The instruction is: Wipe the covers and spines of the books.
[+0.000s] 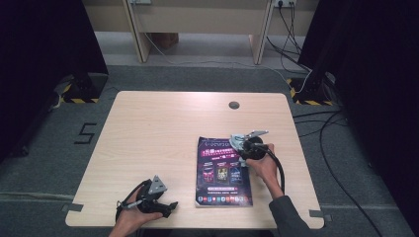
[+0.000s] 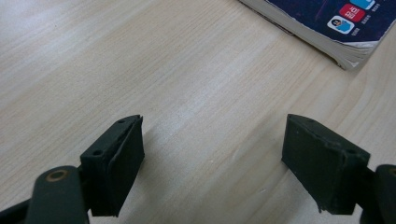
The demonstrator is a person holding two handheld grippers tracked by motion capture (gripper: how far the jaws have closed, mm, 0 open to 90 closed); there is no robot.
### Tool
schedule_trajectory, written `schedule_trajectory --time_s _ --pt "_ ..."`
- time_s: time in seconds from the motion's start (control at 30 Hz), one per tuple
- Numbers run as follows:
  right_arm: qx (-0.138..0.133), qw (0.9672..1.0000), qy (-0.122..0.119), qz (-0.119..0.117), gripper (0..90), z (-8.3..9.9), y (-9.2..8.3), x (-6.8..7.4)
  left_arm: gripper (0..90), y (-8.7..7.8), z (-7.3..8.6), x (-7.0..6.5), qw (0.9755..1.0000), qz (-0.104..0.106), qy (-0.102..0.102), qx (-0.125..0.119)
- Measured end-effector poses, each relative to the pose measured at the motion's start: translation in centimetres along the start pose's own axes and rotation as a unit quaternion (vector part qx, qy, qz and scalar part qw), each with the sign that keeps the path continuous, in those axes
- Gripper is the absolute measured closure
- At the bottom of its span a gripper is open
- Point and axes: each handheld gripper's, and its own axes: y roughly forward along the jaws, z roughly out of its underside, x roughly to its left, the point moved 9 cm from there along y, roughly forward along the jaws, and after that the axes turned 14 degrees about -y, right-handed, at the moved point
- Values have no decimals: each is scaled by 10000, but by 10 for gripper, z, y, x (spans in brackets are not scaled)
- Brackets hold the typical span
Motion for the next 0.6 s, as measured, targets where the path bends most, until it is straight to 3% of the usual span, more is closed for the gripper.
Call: schedule_trajectory --time_s 0.1,0.17,0.27,0.3,0.33,0.37,0.4,0.43,0.47,0.6 --pt "46 9999 -98 52 769 0 0 1 200 0 0 0 10000 6 9 7" --pt "44 9998 -206 12 768 1 -2 10 199 0 0 0 10000 11 9 11" --pt "-118 9982 -420 -399 768 3 -9 43 199 1 -1 0 10000 8 9 9" --pt "-118 9982 -420 -399 768 3 -9 43 199 1 -1 0 10000 8 9 9" --pt "-212 9959 -617 -632 768 2 -12 65 198 1 0 0 10000 10 5 9" --pt "-212 9959 -617 -632 768 2 -12 65 198 1 0 0 10000 10 5 9" --pt "-230 9924 -803 -905 768 -1 -15 88 199 1 -1 0 10000 9 8 9" --pt "-230 9924 -803 -905 768 -1 -15 88 199 1 -1 -1 10000 14 20 10" --pt "-291 9879 -968 -1180 768 -5 -16 113 200 1 0 -1 10000 9 27 3" --pt "-293 9821 -1255 -1371 767 -10 -16 140 200 0 0 -1 10000 6 37 4"
